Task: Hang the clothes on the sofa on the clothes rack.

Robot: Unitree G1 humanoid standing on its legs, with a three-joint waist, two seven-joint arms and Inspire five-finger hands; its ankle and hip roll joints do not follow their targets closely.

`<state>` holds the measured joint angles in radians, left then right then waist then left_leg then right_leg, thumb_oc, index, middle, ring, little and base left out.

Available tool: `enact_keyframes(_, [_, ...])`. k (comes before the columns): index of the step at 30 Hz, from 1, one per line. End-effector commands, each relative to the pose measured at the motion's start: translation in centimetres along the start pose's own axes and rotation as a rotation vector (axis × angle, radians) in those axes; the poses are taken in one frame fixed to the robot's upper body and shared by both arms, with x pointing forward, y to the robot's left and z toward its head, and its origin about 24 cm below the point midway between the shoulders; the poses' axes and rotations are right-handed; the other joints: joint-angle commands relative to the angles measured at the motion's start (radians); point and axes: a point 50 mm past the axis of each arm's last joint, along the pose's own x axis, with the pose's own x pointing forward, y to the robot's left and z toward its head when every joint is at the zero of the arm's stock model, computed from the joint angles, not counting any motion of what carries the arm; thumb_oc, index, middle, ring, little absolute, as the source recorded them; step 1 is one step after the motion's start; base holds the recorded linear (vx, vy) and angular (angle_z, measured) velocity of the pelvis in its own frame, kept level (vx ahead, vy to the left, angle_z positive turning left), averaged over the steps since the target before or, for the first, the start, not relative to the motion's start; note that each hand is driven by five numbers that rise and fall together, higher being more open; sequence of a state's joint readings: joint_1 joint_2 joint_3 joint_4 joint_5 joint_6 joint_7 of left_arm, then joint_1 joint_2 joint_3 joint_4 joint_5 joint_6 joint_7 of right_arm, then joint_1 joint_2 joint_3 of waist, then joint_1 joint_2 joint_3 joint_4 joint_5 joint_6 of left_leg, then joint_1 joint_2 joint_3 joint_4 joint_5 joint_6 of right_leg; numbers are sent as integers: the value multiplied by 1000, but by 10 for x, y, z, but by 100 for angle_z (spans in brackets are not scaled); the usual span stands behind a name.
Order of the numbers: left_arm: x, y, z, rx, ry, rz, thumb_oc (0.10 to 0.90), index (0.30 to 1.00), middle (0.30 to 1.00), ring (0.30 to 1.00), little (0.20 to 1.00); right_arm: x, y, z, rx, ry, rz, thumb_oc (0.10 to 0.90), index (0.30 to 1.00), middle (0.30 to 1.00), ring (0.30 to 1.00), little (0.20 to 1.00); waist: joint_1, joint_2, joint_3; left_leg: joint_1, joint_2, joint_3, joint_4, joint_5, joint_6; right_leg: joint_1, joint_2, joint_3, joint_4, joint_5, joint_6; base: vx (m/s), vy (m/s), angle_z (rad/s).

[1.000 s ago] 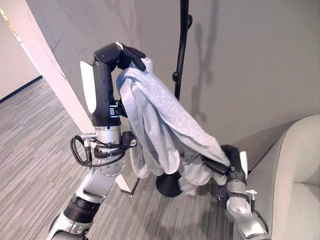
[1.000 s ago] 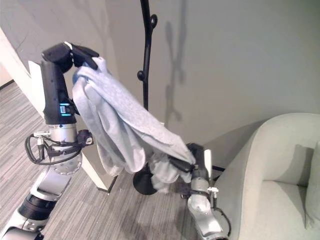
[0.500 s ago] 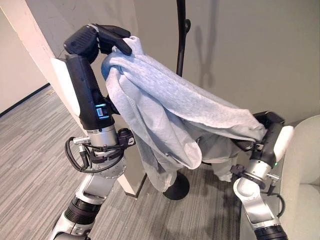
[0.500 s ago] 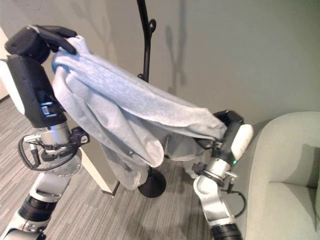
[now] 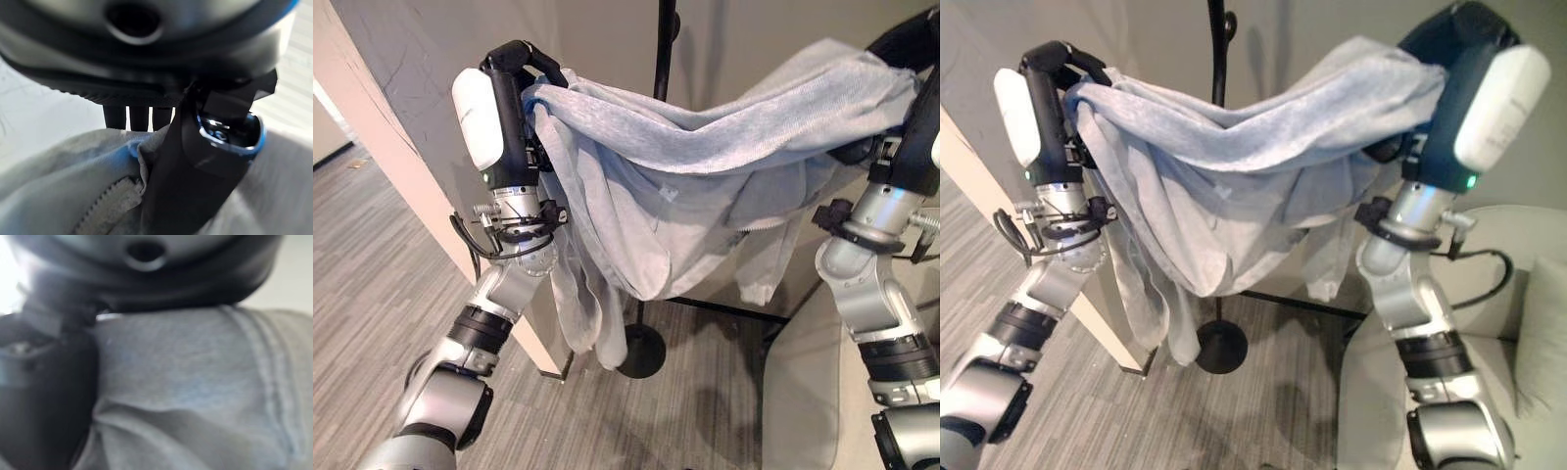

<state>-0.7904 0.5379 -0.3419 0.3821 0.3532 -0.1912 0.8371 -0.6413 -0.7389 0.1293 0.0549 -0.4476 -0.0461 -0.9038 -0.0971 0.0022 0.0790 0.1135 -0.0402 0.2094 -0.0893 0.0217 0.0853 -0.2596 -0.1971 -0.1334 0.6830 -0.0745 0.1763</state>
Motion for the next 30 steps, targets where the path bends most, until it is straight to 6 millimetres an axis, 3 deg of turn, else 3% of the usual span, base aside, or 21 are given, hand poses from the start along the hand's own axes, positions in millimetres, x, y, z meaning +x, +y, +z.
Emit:
enact_keyframes(1, [52, 35, 31, -65, -142, 209, 400, 300, 300, 300, 300, 29, -6, 9, 13, -67, -83, 400, 300, 300, 300, 300, 27, 9, -77, 41, -17, 3, 2, -132, -3, 88, 48, -14, -35, 64, -30, 179, 33, -18])
enact_keyframes(3, [54, 35, 30, -63, -137, 204, 400, 300, 300, 300, 300, 31, -7, 7, 3, -63, -76, 400, 300, 300, 300, 300, 22, 16, -76, 50, -9, -2, 2, -132, -16, 83, 75, -9, -144, 27, -46, 139, -70, 2])
enact_keyframes(4, [54, 35, 28, -68, -124, 203, 400, 300, 300, 300, 300, 30, -8, 2, -10, -47, -75, 400, 300, 300, 300, 300, 17, 17, -77, 54, -5, -9, 2, -133, -24, 83, 97, 8, -256, 23, -49, 175, -122, 23])
enact_keyframes(5, [53, 35, 26, -69, -114, 199, 400, 300, 300, 300, 300, 29, -10, -2, -21, -34, -74, 400, 300, 300, 300, 300, 12, 17, -79, 59, -1, -17, 2, -135, -30, 93, 114, 33, -372, 36, -47, 257, -173, 13])
enact_keyframes(6, [52, 33, 22, -64, -99, 190, 400, 300, 300, 300, 300, 26, -13, -8, -43, -22, -75, 400, 300, 300, 300, 300, -7, 13, -78, 74, 1, -32, 2, -151, -40, 91, 144, 116, -530, 77, -24, 173, -124, 10])
enact_keyframes(7, [52, 33, 23, -65, -100, 190, 400, 300, 300, 300, 300, 26, -13, -9, -43, -21, -76, 400, 300, 300, 300, 300, -2, 13, -79, 71, 2, -28, 2, -147, -40, 97, 146, 118, -553, 96, -24, 195, -117, 14])
enact_keyframes(9, [50, 24, 19, -75, -69, 143, 400, 300, 300, 300, 300, 21, -16, -17, -90, -6, -41, 400, 300, 300, 300, 300, -27, 2, -97, 96, 3, -36, 2, -173, -41, 115, 151, 197, -637, 137, -17, 214, -115, 51])
enact_keyframes(16, [45, 9, 19, -119, -21, 88, 400, 300, 300, 300, 300, 10, -27, -32, -143, 24, 3, 400, 300, 300, 300, 300, -46, 8, -141, 133, 40, -48, 2, -170, -66, 193, 167, 154, -672, 121, -51, 221, -151, 38])
enact_keyframes(19, [46, 5, 14, -102, 7, 55, 400, 300, 300, 300, 300, 10, -29, -37, -157, 28, 21, 400, 300, 300, 300, 300, -58, 14, -158, 144, 55, -47, 2, -137, -89, 220, 176, 140, -706, 127, -60, 216, -170, 20])
enact_keyframes(20, [41, 6, -1, -39, 43, 29, 400, 300, 300, 300, 300, 5, -25, -37, -143, 23, 65, 400, 300, 300, 300, 300, -64, 19, -162, 157, 66, -42, 2, -100, -108, 241, 186, 137, -727, 133, -67, 252, -206, 26])
enact_keyframes(25, [5, 17, -34, 11, 163, -2, 400, 300, 300, 300, 300, -30, -28, -34, -117, 18, 198, 400, 300, 300, 300, 300, -64, 21, -160, 178, 83, -34, 7, -80, -125, 267, 205, 143, -749, 121, -84, 140, -102, -7])
enact_keyframes(28, [-15, 20, -39, -9, 194, -11, 400, 300, 300, 300, 300, -50, -32, -32, -105, 35, 256, 400, 300, 300, 300, 300, -59, 19, -161, 182, 89, -35, 6, -74, -130, 277, 210, 141, -759, 117, -90, 71, -44, -3])
enact_keyframes(30, [-46, 26, -37, -86, 240, 11, 400, 300, 300, 300, 300, -92, -29, -25, -14, 119, 364, 400, 300, 300, 300, 300, -48, 10, -155, 183, 96, -38, 3, -68, -130, 286, 216, 140, -768, 110, -100, 79, -43, -4])
